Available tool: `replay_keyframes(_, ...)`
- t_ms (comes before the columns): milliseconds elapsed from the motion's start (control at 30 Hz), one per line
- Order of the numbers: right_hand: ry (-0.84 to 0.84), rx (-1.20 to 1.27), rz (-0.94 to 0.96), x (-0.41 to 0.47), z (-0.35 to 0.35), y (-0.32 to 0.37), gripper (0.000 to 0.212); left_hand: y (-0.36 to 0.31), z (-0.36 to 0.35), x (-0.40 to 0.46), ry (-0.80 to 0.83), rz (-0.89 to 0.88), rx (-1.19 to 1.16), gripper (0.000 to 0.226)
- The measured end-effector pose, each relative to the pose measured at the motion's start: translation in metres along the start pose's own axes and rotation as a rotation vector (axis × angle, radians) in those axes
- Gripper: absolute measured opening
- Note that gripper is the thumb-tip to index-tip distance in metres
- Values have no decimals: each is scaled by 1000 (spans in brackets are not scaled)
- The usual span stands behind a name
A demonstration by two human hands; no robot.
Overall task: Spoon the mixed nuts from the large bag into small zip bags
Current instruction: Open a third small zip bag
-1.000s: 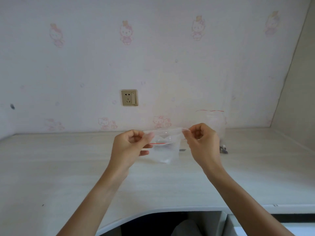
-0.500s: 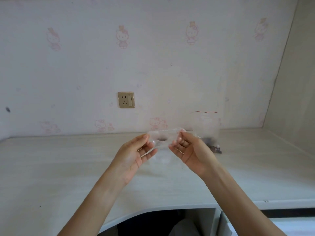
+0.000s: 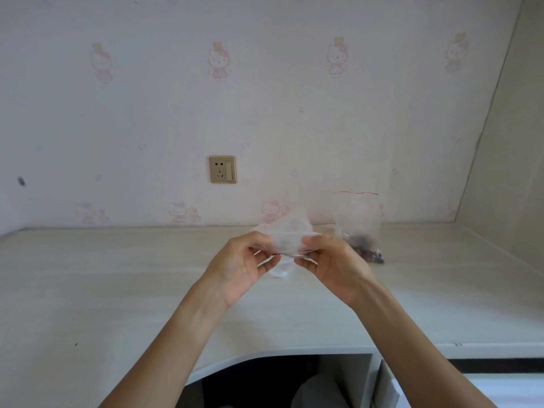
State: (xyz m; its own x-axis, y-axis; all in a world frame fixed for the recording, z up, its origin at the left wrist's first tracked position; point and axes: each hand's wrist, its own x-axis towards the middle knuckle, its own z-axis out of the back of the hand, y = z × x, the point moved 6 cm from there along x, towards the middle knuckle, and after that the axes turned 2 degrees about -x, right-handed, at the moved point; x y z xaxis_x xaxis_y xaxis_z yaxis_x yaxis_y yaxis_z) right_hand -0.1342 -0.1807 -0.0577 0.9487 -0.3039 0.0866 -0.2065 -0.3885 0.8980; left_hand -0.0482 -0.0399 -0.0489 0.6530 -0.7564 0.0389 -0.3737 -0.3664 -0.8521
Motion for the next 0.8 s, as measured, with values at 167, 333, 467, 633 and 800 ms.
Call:
replay_keyframes(167, -131, -295, 135, 1, 1, 2, 50, -6, 14, 1, -310, -340, 403, 50)
replay_keyframes(333, -132, -383, 153, 5, -2, -2, 55, -9, 16, 3, -302, -379, 515, 46)
replay_keyframes(467, -199, -396, 152, 7, -2, -3, 35, -7, 17, 2, -292, -399, 551, 41)
replay_keyframes(633, -318, -352, 106, 11, 7, -11, 8, -6, 23, 6, -364, -385, 489, 38)
replay_keyframes(800, -417, -410, 150, 16, 10, -16, 13, -4, 29, 7, -482, -515, 641, 37)
